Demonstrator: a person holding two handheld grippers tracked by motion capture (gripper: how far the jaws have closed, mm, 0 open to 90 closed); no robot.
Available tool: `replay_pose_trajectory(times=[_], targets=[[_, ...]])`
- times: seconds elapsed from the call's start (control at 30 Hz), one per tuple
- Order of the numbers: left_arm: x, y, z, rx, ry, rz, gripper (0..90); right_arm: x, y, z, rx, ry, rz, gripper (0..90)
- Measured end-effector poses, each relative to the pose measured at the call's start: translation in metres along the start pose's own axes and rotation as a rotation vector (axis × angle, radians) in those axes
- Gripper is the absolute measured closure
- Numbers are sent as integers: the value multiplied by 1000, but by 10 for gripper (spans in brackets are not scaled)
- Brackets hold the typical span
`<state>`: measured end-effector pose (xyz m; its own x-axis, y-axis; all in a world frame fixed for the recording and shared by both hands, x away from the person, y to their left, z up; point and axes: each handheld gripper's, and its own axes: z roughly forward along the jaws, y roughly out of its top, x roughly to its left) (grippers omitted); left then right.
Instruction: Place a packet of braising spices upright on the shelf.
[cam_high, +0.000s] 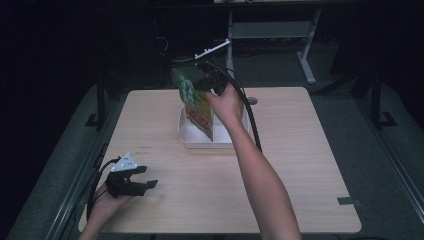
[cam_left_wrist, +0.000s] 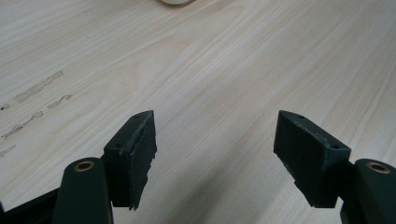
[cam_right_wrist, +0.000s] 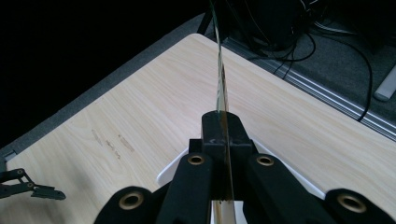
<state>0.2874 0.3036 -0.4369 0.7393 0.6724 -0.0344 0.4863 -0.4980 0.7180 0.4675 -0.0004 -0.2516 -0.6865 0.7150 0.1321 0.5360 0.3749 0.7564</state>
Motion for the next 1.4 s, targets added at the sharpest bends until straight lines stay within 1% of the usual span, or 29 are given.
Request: replay_pose_trajectory(times=[0.4, 0.73, 0.8, 0.93, 1.03, 1.17, 1.27, 1.4], targets=[[0, 0, 0, -1, 1, 1, 295, 1, -8, 11, 15, 10, 11, 897], [0, 0, 0, 0, 2, 2, 295, -2, -18, 20, 38, 25, 24, 895], [0, 0, 0, -2, 1, 1, 295, -4, -21, 19, 30, 30, 35, 893], [0, 0, 1, -2, 1, 0, 295, -6, -22, 16, 37, 31, 41, 868], [-1, 0, 1, 0, 1, 1, 295, -8, -23, 13, 30, 32, 50, 825], [0, 0, 1, 2, 0, 3, 295, -11, -25, 9, 25, 34, 52, 798], [-1, 0, 1, 5, -1, 6, 294, -13, -27, 6, 22, 29, 50, 801], [-1, 1, 1, 5, -2, 6, 294, -14, -29, 4, 24, 29, 50, 839]])
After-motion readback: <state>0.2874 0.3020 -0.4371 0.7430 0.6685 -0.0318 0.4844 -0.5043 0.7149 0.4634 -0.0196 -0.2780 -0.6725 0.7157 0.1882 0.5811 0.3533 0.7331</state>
